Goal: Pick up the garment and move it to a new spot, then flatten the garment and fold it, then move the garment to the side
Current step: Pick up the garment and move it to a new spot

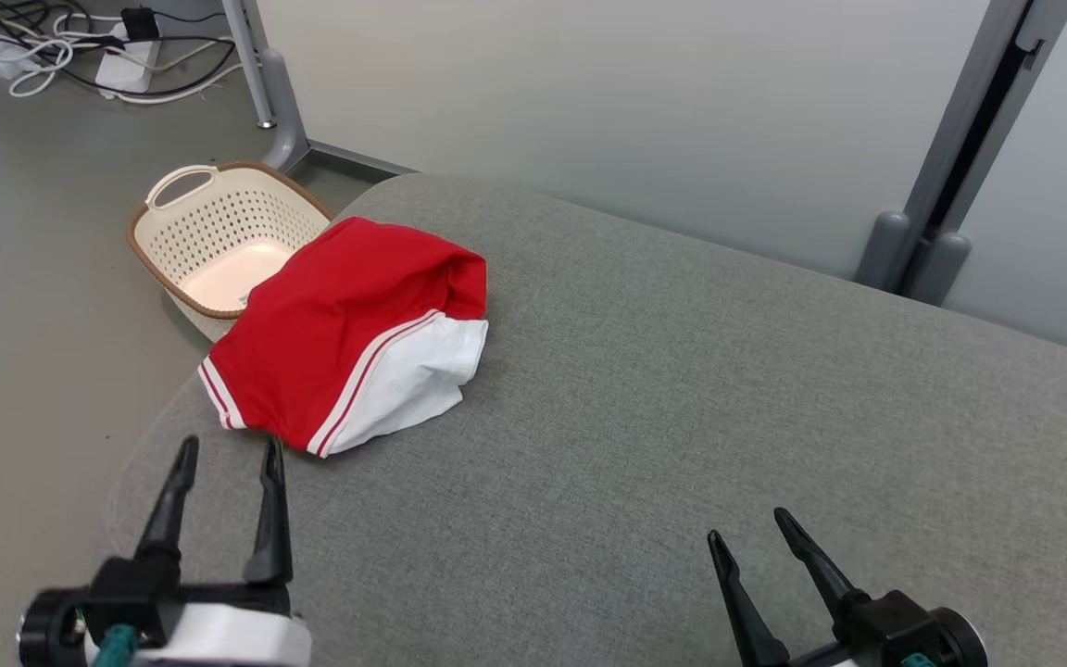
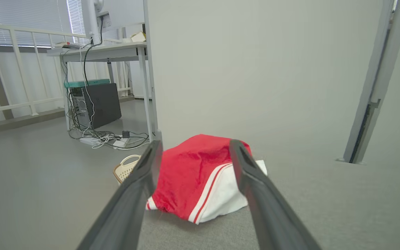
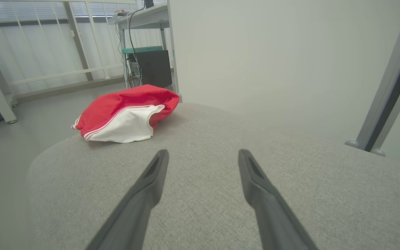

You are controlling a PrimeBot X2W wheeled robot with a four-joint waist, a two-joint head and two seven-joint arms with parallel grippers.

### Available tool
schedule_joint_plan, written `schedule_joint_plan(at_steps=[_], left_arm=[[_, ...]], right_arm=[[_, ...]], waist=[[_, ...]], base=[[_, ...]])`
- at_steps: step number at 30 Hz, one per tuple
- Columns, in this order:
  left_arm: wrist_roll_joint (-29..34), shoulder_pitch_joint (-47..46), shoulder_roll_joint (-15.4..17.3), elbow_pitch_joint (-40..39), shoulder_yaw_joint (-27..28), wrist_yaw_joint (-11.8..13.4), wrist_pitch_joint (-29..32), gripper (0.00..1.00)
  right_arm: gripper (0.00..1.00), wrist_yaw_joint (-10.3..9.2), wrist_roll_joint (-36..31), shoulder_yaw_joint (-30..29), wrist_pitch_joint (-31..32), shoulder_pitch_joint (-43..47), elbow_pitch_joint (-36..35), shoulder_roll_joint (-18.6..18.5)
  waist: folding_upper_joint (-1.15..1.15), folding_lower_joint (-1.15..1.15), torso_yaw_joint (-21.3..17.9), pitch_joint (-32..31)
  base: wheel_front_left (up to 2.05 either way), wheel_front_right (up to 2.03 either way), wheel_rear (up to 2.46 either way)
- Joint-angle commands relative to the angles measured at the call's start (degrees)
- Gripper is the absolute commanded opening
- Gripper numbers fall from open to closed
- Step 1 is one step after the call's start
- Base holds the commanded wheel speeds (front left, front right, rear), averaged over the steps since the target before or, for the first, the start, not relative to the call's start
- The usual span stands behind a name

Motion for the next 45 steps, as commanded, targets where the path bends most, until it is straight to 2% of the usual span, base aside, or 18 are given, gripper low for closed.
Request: schedule_joint_plan(at_steps=[1, 5, 10, 16, 21, 26, 31, 37, 40, 41, 42, 45], left_arm=[[0.9, -2.9, 0.5, -0.9, 0.9, -0.8, 0.0, 1.0], [1.4, -12.0, 2.6, -0.1, 3.4, -4.1, 0.0, 1.0], [0.6, -28.0, 7.4, 14.2, 2.1, -7.1, 0.0, 1.0], [-7.0, -46.7, 11.4, 37.9, 1.9, -8.0, 5.7, 1.0], [-14.1, -56.3, 13.8, 48.3, -5.8, -7.9, 12.2, 1.0], [-20.6, -60.4, 17.1, 53.1, -14.0, -7.9, 20.1, 1.0], [-25.0, -61.7, 19.4, 56.8, -18.8, -7.9, 25.2, 1.0], [-30.4, -60.9, 20.1, 59.2, -22.0, -7.9, 28.8, 1.0], [-33.0, -60.1, 19.9, 58.6, -23.4, -7.9, 28.5, 1.0], [-34.1, -59.8, 20.0, 58.2, -23.7, -8.0, 27.9, 0.44], [-34.8, -59.4, 20.0, 57.4, -24.4, -8.0, 27.2, 0.0], [-37.2, -59.1, 21.0, 55.3, -25.9, -8.0, 23.8, 0.0]], right_arm=[[1.0, -0.02, -0.7, -0.1, -0.3, -0.4, 0.2, -0.2], [1.0, -0.02, -2.5, -0.7, -0.3, -1.2, 0.0, -0.2], [1.0, -0.02, -4.8, -1.9, -0.3, -2.4, -1.3, -0.2], [1.0, -0.02, -7.7, -2.9, -0.3, -6.2, -2.4, -1.0], [1.0, -0.02, -8.7, -4.5, -0.3, -9.2, -3.8, -2.6], [1.0, -0.02, -9.1, -5.8, -0.3, -10.9, -5.4, -3.4], [1.0, -0.03, -9.2, -6.1, -0.2, -12.6, -7.1, -3.9], [1.0, -0.09, -9.7, -7.2, -0.1, -14.3, -7.2, -4.6], [1.0, -0.14, -9.8, -7.8, 0.0, -14.5, -7.0, -4.7], [1.0, -0.14, -9.8, -7.9, 0.1, -14.6, -6.9, -4.8], [1.0, -0.14, -9.8, -7.7, 0.1, -14.6, -6.7, -4.8], [1.0, -0.13, -9.7, -7.1, 0.1, -15.0, -6.3, -4.6]], waist=[[0.0, 0.0, 0.5, 0.9], [0.0, 0.0, 0.6, 4.1], [0.0, 0.0, 0.1, 8.2], [0.0, 0.0, -4.6, 16.0], [0.0, 0.0, -7.9, 21.5], [0.0, 0.0, -10.1, 25.8], [0.0, 0.0, -11.8, 30.0], [0.0, 0.0, -12.7, 32.9], [0.0, 0.0, -12.5, 33.5], [0.0, 0.0, -12.4, 33.6], [0.0, 0.0, -12.2, 33.6], [0.0, 0.0, -11.7, 33.3]], base=[[0.0, 0.0, 0.0], [0.0, 0.0, 0.0], [0.0, 0.0, 0.0], [0.0, 0.0, 0.0], [0.0, 0.0, 0.0], [0.0, 0.0, 0.0], [0.0, 0.0, 0.0], [0.0, 0.0, 0.0], [0.0, 0.0, 0.0], [0.0, 0.0, 0.0], [0.0, 0.0, 0.0], [0.0, 0.0, 0.0]])
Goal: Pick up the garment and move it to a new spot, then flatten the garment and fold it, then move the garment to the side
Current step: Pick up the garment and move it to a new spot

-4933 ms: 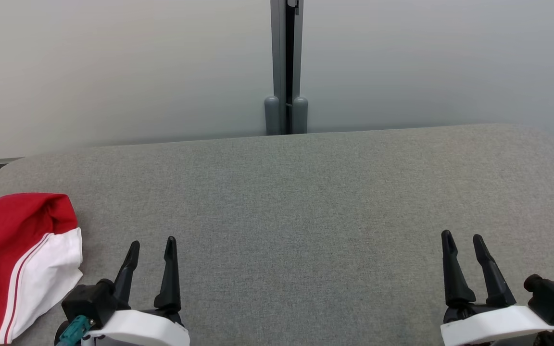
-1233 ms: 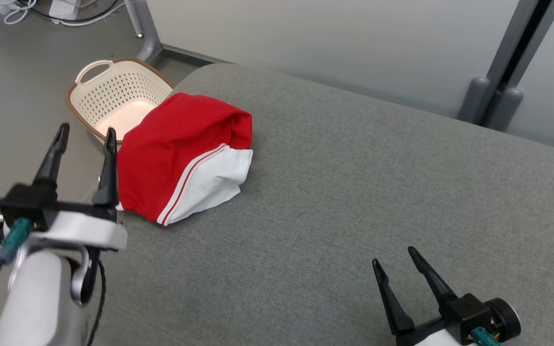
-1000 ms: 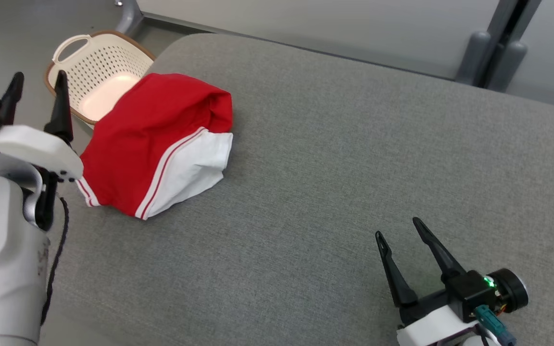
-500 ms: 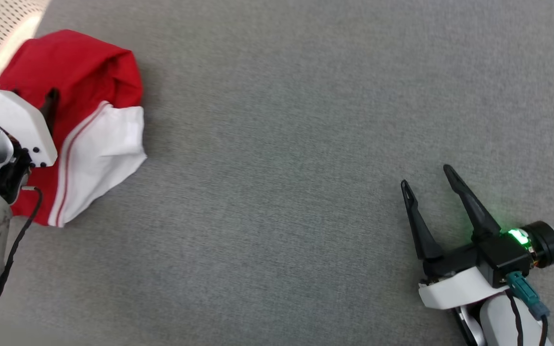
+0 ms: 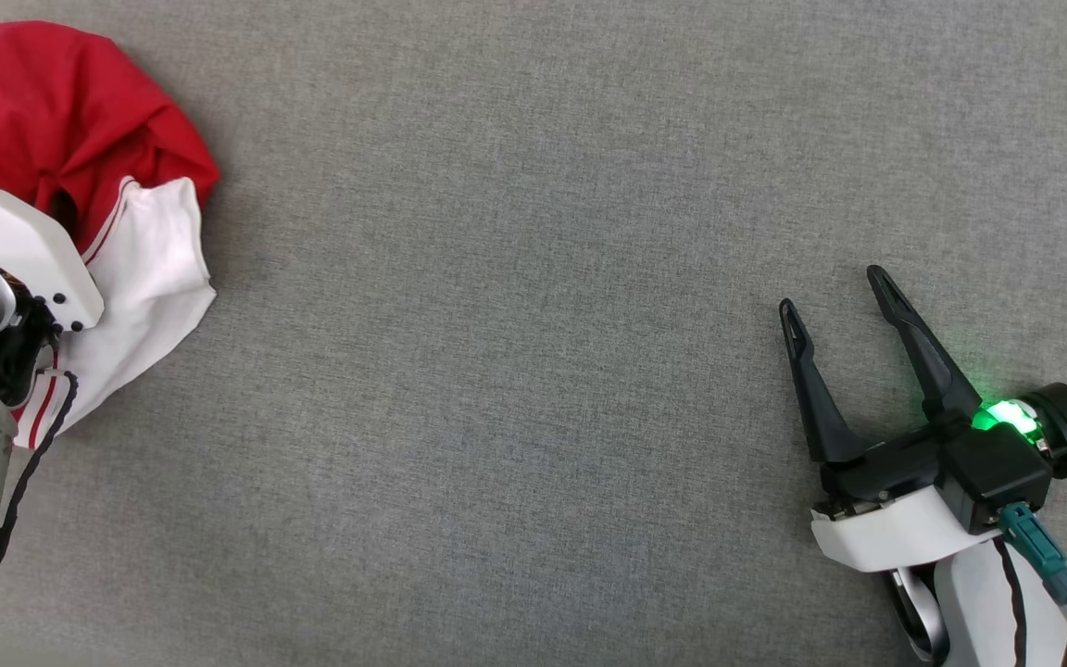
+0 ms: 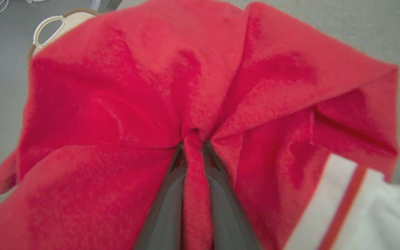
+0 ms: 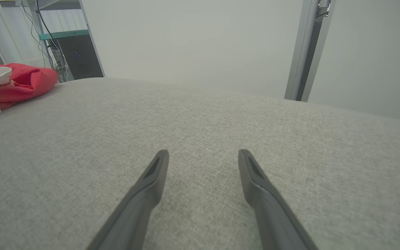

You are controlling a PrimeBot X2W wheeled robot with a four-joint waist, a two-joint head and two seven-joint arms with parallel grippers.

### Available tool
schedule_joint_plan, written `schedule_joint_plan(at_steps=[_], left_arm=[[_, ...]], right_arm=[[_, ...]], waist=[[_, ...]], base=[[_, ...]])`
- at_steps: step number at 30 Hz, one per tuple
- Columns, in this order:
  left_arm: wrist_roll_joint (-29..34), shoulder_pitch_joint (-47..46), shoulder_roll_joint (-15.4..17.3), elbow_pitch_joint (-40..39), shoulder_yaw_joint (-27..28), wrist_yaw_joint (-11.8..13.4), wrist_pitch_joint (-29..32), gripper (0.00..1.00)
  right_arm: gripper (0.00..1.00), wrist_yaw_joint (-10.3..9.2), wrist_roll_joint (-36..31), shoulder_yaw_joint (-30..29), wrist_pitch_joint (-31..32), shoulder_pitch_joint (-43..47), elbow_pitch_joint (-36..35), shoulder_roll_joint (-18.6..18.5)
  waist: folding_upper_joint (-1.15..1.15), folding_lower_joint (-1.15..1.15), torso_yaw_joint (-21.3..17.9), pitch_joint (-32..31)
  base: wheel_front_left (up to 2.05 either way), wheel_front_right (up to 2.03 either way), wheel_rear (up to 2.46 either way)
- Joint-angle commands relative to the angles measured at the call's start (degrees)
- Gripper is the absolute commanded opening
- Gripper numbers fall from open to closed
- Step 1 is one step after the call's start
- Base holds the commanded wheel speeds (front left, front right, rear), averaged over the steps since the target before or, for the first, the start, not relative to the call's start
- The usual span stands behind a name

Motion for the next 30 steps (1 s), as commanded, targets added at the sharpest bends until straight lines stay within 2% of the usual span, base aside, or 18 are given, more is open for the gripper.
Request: schedule_joint_plan(at_steps=[1, 10, 16, 24, 30], left_arm=[[-0.6, 0.5, 0.2, -0.6, -0.4, 0.0, -1.0, 0.0], [-3.9, 2.8, 5.6, -4.5, -6.2, 0.0, -13.2, 0.0], [-4.0, 2.2, 9.1, -6.2, -7.8, 0.0, -19.4, 0.0], [-1.1, -0.5, 13.2, -14.0, -10.8, 0.0, -20.9, 0.0], [-1.3, 0.4, 15.0, -25.5, -13.8, 0.0, -17.4, 0.0]], right_arm=[[1.0, -0.25, -0.1, -0.6, 0.6, -0.6, 3.4, -0.8], [1.0, -0.18, 1.4, 0.9, 0.4, 0.8, 3.7, 0.6], [1.0, -0.18, 2.7, 1.3, 0.3, 3.0, 4.2, 1.7], [1.0, -0.19, 4.6, 2.0, 0.3, 6.4, 4.8, 2.8], [1.0, -0.19, 5.8, 2.0, 0.3, 7.9, 4.5, 3.3]], waist=[[0.0, 0.0, 0.2, -0.4], [0.0, 0.0, 0.8, -6.5], [0.0, 0.0, 0.6, -12.4], [0.0, 0.0, -1.2, -20.2], [0.0, 0.0, -5.3, -25.1]], base=[[0.0, 0.0, 0.0], [0.0, 0.0, 0.0], [0.0, 0.0, 0.0], [0.0, 0.0, 0.0], [0.0, 0.0, 0.0]])
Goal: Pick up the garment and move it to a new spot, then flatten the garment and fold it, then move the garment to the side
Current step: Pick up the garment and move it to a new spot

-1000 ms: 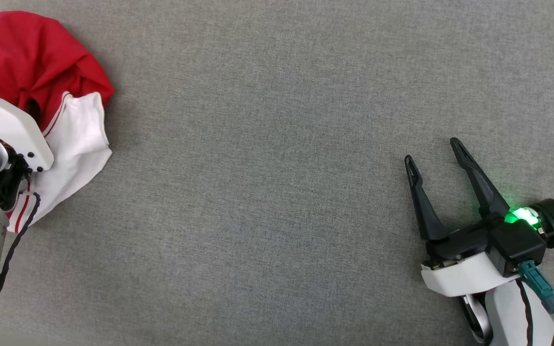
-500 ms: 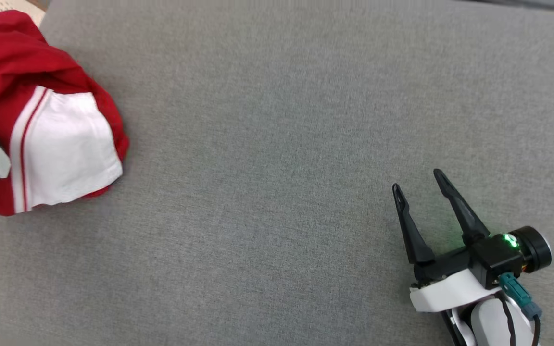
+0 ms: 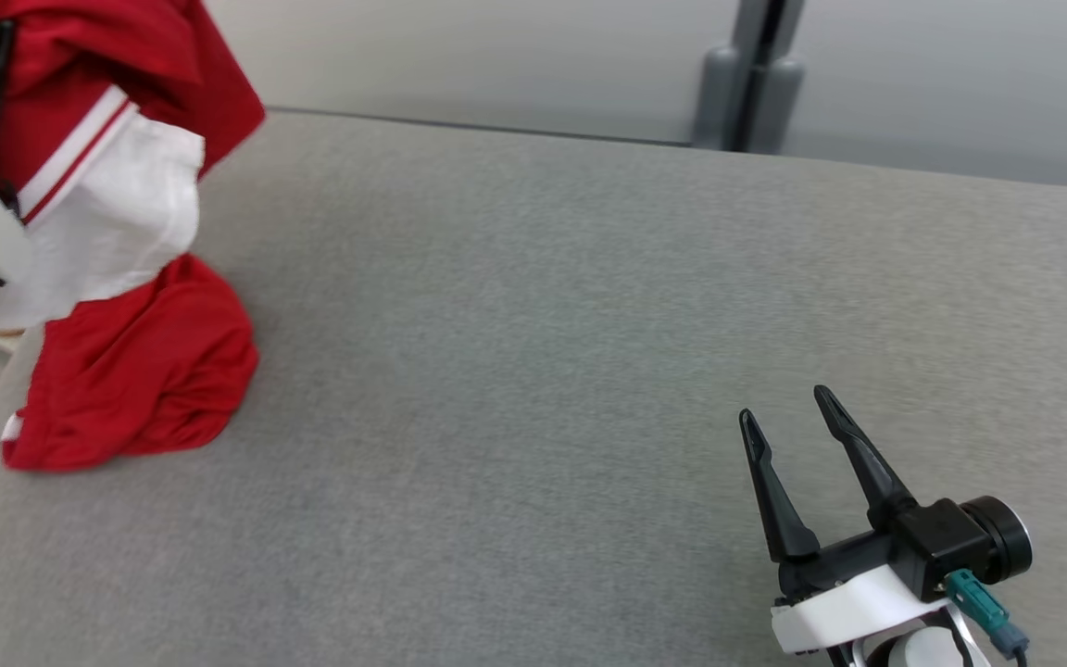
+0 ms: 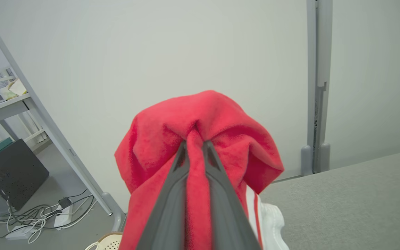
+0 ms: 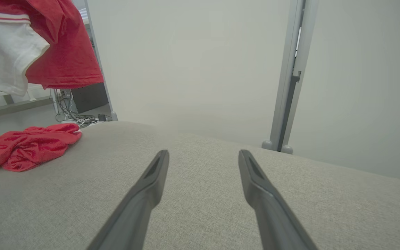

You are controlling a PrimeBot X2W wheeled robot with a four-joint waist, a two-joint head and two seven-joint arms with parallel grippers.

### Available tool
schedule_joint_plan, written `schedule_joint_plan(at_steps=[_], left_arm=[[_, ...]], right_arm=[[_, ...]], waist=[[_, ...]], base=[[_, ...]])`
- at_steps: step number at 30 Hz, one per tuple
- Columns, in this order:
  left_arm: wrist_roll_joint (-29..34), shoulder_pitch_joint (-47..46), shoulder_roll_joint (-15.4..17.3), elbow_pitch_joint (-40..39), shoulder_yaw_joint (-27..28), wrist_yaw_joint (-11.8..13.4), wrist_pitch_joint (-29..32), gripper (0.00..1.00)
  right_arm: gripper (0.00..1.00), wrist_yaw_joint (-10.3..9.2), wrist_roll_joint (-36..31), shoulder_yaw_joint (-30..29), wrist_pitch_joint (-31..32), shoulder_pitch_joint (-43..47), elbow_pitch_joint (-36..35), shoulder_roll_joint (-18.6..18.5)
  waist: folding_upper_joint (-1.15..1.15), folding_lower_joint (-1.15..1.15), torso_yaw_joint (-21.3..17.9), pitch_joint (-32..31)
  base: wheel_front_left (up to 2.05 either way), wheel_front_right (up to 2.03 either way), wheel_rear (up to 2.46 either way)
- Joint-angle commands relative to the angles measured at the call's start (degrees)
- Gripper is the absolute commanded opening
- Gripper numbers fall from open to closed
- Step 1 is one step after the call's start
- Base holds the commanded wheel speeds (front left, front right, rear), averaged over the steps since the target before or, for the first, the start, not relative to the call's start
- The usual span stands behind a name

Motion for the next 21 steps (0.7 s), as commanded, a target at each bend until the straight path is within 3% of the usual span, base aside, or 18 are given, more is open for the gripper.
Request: schedule_joint_plan(at_steps=[1, 7, 13, 21], left_arm=[[-0.5, 1.2, 0.0, -3.8, -0.9, 0.1, 1.5, 0.0], [-1.3, 3.9, -0.2, -13.6, -3.6, 0.6, 6.4, 0.0], [-0.8, 6.3, -3.3, -21.9, -8.1, 1.0, 10.9, 0.0], [2.6, 6.2, -10.1, -20.6, -16.0, 0.4, 12.3, 0.0]], right_arm=[[1.0, -0.1, 0.6, -0.2, -0.1, 0.6, -0.3, 0.0], [1.0, -0.1, 2.9, -0.1, -0.1, 0.0, -1.4, 0.0], [1.0, -0.1, 4.3, 0.2, -0.1, -0.2, -2.3, 0.1], [1.0, -0.09, 6.6, 1.0, -0.1, -2.4, -3.4, 0.1]], waist=[[0.0, 0.0, -4.4, -3.4], [0.0, 0.0, -11.1, -4.6], [0.0, 0.0, -19.4, -3.8], [0.0, 0.0, -29.8, 1.6]], base=[[0.0, 0.0, 0.0], [0.0, 0.0, 0.0], [0.0, 0.0, 0.0], [0.0, 0.0, 0.0]])
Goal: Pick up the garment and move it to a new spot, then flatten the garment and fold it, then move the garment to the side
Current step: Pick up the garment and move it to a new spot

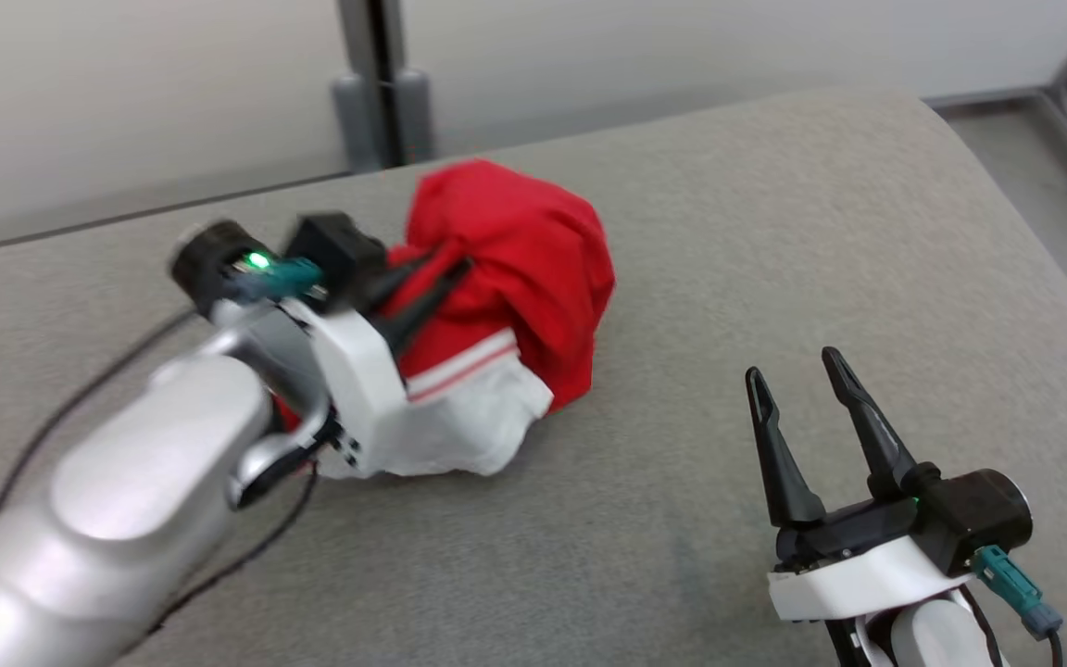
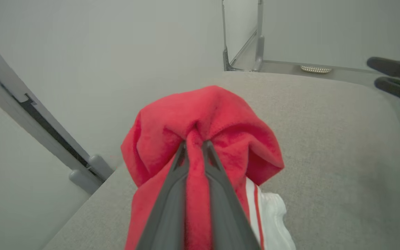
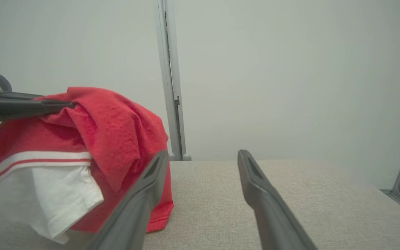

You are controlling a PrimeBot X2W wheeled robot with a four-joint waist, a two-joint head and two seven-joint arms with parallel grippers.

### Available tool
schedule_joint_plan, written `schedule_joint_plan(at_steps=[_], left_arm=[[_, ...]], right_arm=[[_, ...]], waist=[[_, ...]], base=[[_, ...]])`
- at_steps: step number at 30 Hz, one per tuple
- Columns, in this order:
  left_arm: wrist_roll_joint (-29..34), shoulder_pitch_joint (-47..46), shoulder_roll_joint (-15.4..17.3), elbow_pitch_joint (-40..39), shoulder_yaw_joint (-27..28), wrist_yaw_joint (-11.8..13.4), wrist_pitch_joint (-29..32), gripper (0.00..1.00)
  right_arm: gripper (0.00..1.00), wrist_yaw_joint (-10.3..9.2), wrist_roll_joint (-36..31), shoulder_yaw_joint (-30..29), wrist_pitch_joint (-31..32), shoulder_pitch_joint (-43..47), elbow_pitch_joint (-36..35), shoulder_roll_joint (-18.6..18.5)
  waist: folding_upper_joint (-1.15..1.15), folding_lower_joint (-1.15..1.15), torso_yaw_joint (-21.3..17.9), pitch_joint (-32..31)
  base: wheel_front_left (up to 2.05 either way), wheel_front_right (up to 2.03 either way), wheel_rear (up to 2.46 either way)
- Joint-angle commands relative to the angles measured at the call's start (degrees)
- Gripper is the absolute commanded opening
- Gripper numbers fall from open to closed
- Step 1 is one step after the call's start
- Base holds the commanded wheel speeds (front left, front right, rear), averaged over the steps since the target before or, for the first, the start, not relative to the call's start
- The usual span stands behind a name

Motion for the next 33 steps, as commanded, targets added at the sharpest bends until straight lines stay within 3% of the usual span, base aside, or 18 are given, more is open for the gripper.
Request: schedule_joint_plan(at_steps=[1, 9, 10, 11, 17, 23, 27, 29, 32, 33], left_arm=[[0.2, 0.0, -0.9, 1.5, -1.8, -0.2, 0.2, 0.0], [1.9, -2.0, -9.8, 16.1, -10.0, -0.4, -8.6, 0.0], [1.6, -1.8, -11.0, 17.6, -10.6, -0.4, -10.0, 0.75], [0.8, -1.6, -12.2, 18.7, -10.5, -0.4, -11.7, 1.0], [-1.8, 1.9, -15.2, 20.3, -6.3, 0.1, -17.0, 1.0], [1.8, 15.6, -13.8, 9.1, 10.4, 6.5, -17.1, 1.0], [4.6, 28.8, -15.9, 0.4, 24.6, 10.9, -17.1, 1.0], [6.6, 35.3, -17.9, -3.4, 30.5, 10.8, -17.1, 1.0], [10.6, 40.2, -19.4, -6.5, 34.9, 10.5, -17.1, 1.0], [14.0, 44.9, -21.9, -9.3, 39.5, 10.8, -17.1, 1.0]], right_arm=[[1.0, -0.08, 0.6, -0.1, 0.0, -0.9, -0.3, 0.0], [1.0, -0.07, 1.3, -0.6, 0.0, -2.2, -1.0, 0.0], [1.0, -0.07, 1.2, -0.9, 0.0, -2.2, -0.9, 0.0], [1.0, -0.07, 1.3, -0.9, 0.0, -2.2, -0.7, 0.0], [1.0, -0.07, 0.7, -0.2, 0.0, -0.8, 0.5, -0.1], [1.0, -0.07, -0.2, 0.1, 0.0, 1.1, 1.4, -0.1], [1.0, -0.08, -1.1, -1.3, 0.0, 2.7, 2.0, -0.1], [1.0, -0.07, -1.6, -1.8, 0.0, 3.7, 2.1, -0.1], [1.0, -0.07, -1.9, -2.3, 0.0, 4.9, 2.1, -0.1], [1.0, -0.07, -2.0, -2.6, 0.0, 6.0, 1.8, -0.1]], waist=[[0.0, 0.0, -5.1, 4.1], [0.0, 0.0, -7.2, 8.4], [0.0, 0.0, -6.9, 8.5], [0.0, 0.0, -6.5, 8.3], [0.0, 0.0, -1.9, 4.5], [0.0, 0.0, 4.6, -0.8], [0.0, 0.0, 8.8, -3.6], [0.0, 0.0, 10.5, -4.9], [0.0, 0.0, 12.0, -6.1], [0.0, 0.0, 13.0, -7.0]], base=[[0.0, 0.0, 0.0], [0.0, 0.0, 0.0], [0.0, 0.0, 0.0], [0.0, 0.0, 0.0], [0.0, 0.0, 0.0], [0.0, 0.0, 0.0], [0.0, 0.0, 0.0], [0.0, 0.0, 0.0], [0.0, 0.0, 0.0], [0.0, 0.0, 0.0]])
